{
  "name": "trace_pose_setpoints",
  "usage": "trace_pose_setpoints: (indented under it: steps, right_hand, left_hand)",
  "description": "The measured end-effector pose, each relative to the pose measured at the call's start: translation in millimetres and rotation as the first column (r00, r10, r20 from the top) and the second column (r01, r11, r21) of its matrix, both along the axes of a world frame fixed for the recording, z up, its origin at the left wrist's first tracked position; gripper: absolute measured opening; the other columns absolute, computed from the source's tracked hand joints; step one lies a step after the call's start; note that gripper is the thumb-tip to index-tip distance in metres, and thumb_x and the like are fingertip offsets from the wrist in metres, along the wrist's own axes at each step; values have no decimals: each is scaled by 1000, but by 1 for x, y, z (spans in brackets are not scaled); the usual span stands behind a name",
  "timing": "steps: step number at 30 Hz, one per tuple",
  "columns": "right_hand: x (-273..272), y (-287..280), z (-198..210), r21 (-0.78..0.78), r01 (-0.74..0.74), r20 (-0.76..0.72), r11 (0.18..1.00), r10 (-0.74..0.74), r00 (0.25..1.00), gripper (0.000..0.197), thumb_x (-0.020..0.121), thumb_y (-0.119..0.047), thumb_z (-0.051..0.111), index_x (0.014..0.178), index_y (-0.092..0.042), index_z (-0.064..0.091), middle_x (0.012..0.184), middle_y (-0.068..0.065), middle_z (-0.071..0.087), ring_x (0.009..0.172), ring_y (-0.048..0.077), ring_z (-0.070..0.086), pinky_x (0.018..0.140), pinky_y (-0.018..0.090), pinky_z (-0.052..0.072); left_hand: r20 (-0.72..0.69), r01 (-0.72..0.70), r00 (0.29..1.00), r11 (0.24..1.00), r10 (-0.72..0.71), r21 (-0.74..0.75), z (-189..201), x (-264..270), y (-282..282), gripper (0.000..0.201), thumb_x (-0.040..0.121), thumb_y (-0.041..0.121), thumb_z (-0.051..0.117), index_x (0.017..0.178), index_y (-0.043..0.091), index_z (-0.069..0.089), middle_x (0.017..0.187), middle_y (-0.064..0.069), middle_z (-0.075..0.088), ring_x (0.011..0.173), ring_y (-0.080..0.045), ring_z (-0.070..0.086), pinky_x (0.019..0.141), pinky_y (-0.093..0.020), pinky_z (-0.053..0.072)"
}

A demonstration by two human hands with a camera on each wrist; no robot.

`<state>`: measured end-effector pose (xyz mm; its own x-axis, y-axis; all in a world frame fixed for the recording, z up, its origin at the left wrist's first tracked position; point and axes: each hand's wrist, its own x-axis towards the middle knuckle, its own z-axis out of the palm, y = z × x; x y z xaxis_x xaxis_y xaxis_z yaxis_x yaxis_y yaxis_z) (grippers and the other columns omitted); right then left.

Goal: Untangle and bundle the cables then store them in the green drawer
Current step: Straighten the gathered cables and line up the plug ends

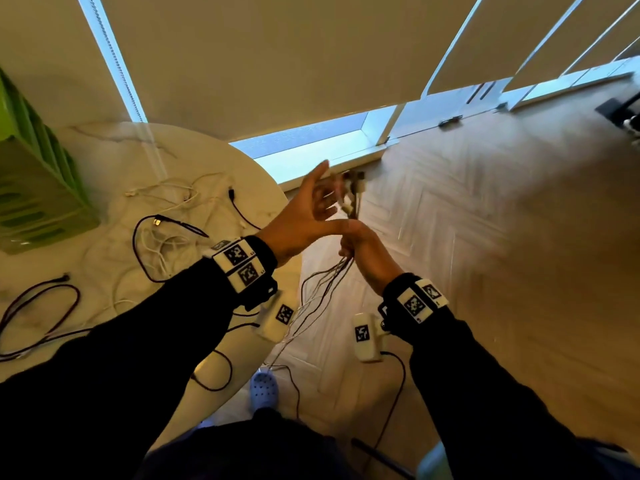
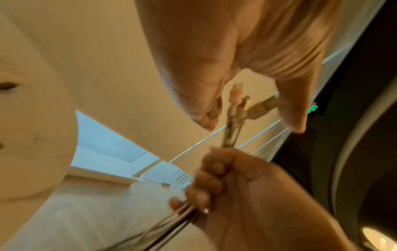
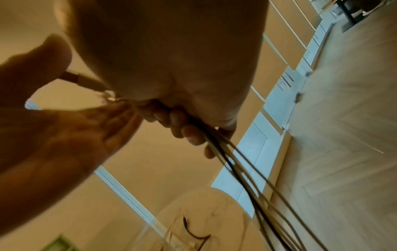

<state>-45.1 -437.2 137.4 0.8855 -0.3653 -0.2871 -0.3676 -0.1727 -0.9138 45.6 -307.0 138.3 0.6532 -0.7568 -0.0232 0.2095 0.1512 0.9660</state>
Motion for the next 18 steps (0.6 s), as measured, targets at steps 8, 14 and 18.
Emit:
trace_pose_setpoints:
  steps: [8,14,18]
  right_hand:
    - [-20,4,55,523,-6,86,852,-45,995,34,103,-18,39,69,-16,35,65,2,25,60,16,34,75,36,39]
    - [-25,-6,75,597,-12,238,802,-163,958,33,99,-18,40,67,-19,36,65,-1,25,62,15,27,75,32,38]
    - [-9,-43,77,568,153,135,808,-275,952,35,102,-25,42,67,-22,35,61,-3,22,60,16,16,61,31,30]
  left_hand:
    - [129,326,858,722,-497,610,-64,-29,-17,43,88,42,76,126,33,60,137,7,56,133,-15,47,105,-28,34]
    - [348,-65,927,857,-137,511,-76,-35,-44,32,104,26,51,78,29,68,83,-4,71,85,-35,66,82,-41,52]
    - [158,314,838,698,-522,644,-79,-57,-59,67,99,66,41,84,8,69,75,-6,76,75,-28,71,81,-38,56]
